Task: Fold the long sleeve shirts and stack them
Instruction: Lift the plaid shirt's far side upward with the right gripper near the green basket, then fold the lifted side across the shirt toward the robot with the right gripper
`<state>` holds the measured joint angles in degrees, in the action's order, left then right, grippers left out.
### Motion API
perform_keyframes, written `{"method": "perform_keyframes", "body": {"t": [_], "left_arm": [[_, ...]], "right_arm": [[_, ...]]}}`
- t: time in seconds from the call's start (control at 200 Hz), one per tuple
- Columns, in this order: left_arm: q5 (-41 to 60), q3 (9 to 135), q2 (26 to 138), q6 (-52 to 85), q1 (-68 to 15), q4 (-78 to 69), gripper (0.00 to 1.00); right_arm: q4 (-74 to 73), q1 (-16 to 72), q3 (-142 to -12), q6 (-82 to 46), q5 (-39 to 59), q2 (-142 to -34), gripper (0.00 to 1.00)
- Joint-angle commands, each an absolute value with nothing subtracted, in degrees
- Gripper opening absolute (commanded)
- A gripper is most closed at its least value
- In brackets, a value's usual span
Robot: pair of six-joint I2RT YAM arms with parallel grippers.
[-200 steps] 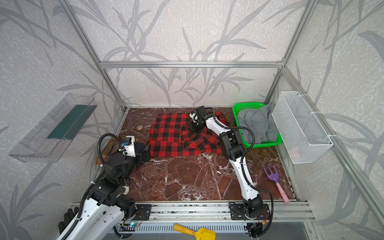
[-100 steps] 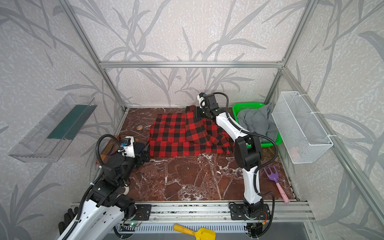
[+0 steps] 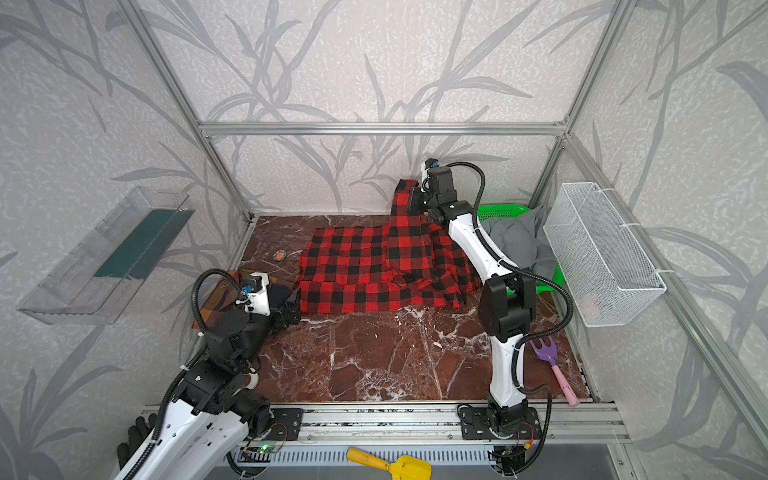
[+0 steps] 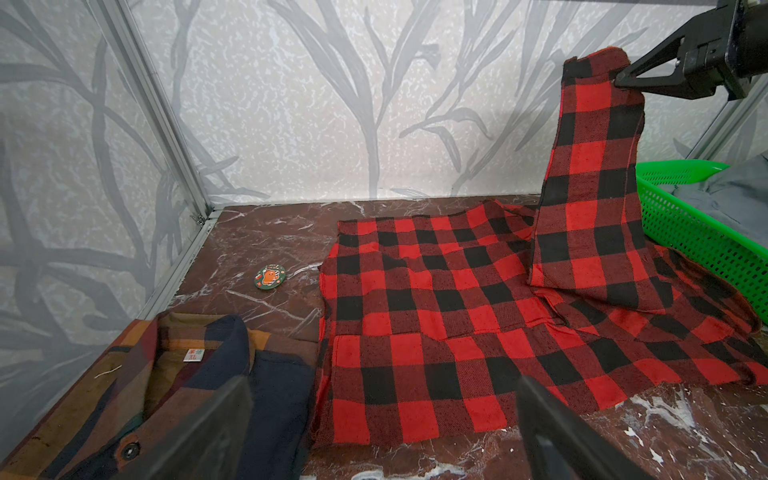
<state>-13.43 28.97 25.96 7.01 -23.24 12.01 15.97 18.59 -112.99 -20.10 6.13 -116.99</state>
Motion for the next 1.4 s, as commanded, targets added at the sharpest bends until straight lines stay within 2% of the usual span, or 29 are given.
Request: {"method": "perform_keyframes", "body": {"t": [0.0,0.3,0.625,1.015,1.15,1.395], "left_arm": [[-13.88,28.21,25.31,6.31,-23.71,11.56,0.99],[-14.02,28.21,25.27,6.15,-23.88,11.3,0.99],[-14.19,28.13,25.29,6.04,-24.02,11.37,0.99],[-14.41,28.15,25.31,5.96,-24.3,11.52,0.99],[-14.5,28.13,25.31,5.96,-24.43,11.46,0.99],[-14.54,28.14,25.31,5.95,-24.51,11.6,0.99]], "right_arm": [[16.36,18.94,-114.41,-17.81,-1.49,-113.87,0.0],[13.16,21.07,-117.25,-10.1,-5.03,-112.12,0.0],[9.49,23.67,-113.53,-4.19,-9.77,-110.95,0.0],[8.04,28.03,-116.53,10.58,-16.23,-113.35,0.0],[7.49,27.87,-118.4,13.12,-14.78,-113.8,0.0],[15.83,28.03,-127.66,13.53,-11.69,-119.69,0.0]]}}
